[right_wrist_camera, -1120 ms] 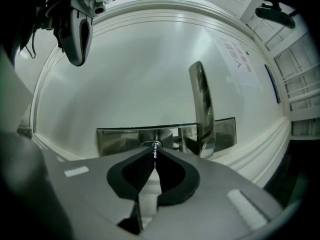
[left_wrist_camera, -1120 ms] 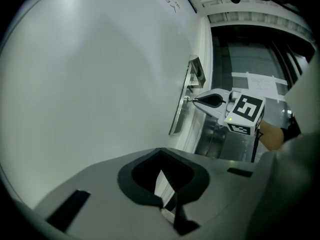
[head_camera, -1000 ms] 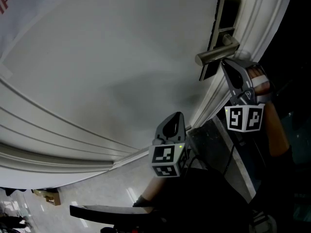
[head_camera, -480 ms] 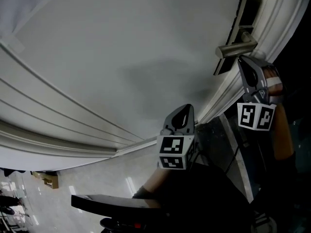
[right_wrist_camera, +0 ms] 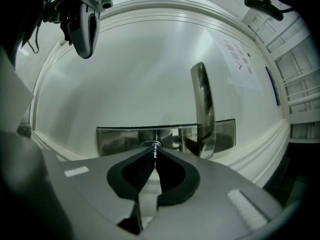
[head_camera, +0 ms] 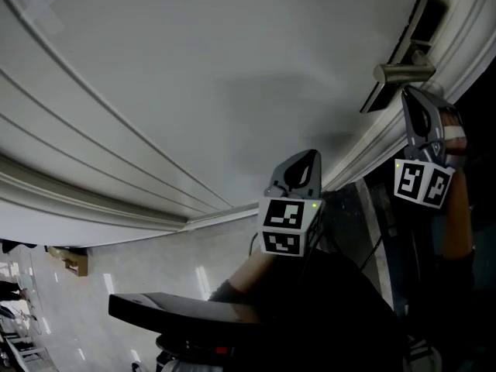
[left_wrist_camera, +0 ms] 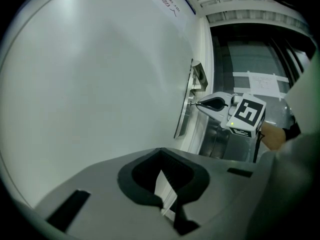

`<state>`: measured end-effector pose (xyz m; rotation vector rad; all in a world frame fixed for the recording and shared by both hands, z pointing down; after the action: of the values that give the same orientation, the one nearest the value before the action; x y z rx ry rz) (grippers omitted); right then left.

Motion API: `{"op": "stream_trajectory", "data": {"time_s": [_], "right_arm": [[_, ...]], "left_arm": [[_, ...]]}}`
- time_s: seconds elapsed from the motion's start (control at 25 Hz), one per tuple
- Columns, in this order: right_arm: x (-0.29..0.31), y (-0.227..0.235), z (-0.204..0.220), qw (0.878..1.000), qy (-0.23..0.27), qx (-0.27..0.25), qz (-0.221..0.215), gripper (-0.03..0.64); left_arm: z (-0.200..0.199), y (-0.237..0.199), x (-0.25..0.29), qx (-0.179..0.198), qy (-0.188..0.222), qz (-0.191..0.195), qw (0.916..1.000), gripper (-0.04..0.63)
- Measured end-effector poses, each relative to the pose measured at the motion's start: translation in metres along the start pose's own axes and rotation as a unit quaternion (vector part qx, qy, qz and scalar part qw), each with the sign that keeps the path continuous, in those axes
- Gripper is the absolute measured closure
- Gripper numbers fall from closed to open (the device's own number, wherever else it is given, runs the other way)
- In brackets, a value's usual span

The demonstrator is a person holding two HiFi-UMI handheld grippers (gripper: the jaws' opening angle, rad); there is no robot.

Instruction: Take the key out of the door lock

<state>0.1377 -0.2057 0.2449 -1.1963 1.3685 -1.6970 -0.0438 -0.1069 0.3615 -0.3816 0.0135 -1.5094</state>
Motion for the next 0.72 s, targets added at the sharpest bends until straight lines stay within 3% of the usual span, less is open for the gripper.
{"op": "stream_trajectory", "data": {"time_s": [0.72], "right_arm": [[-0.0008,-0.0017,-0.0026,1.000,-0.006,0.000,0.004,0.604]], "left_arm": [[0.0033,0.0007,0.0039,-0.013,-0.004,0.003,0.9999,0.595]]}}
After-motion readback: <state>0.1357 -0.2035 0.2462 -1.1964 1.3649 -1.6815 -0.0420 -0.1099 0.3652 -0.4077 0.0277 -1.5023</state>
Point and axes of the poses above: the fingertips, and each gripper's own axes: x forward along the fingers, y to its right, z out of its underside, the point moved 7 cm from there along -x, backward along the fingers, and after that the axes turned 14 degrees about -z, right-handed, at the moved point
